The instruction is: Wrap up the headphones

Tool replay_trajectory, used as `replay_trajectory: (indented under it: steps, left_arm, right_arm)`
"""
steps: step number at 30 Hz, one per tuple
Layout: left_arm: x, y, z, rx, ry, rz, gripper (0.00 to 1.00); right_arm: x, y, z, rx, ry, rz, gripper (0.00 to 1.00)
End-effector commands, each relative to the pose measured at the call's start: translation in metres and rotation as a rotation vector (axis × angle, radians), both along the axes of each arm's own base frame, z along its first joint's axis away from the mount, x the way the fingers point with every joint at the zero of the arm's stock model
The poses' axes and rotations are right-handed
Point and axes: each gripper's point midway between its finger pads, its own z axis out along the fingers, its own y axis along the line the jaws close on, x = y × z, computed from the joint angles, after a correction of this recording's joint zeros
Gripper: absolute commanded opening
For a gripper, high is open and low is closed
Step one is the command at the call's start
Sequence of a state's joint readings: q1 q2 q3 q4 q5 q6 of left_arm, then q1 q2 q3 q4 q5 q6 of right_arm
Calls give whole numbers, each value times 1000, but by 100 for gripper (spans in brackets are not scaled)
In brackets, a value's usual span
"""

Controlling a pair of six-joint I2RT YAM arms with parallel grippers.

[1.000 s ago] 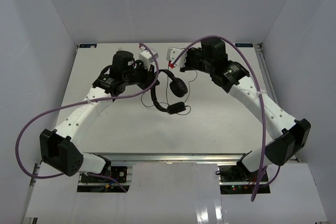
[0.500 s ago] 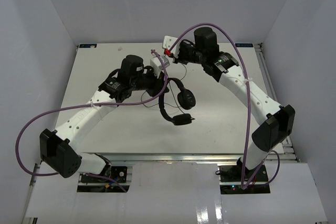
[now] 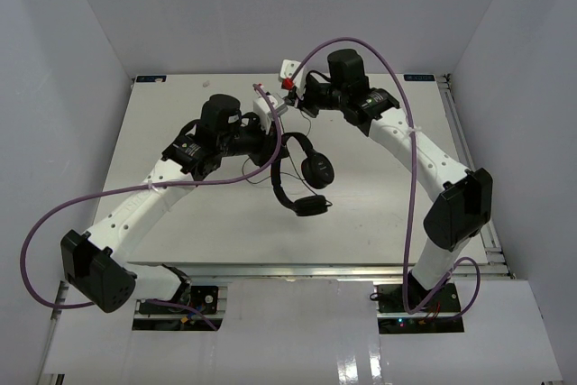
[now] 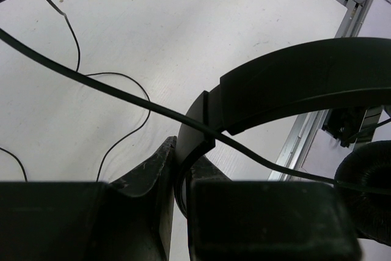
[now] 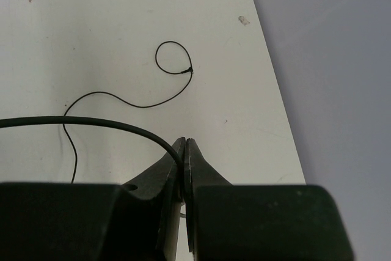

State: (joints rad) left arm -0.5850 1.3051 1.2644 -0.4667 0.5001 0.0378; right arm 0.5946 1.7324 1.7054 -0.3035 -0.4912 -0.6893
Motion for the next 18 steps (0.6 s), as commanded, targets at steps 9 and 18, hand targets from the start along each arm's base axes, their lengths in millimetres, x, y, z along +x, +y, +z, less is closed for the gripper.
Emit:
replay_trajectory:
  steps: [9, 18]
  left_arm:
    - [-5, 3, 45, -69, -88, 14, 0]
    - [22, 22, 74, -3, -112, 193, 0]
  right_arm:
    - [5, -14, 5, 75, 75, 3, 8]
    - [-24, -26, -18, 189, 284, 143, 8]
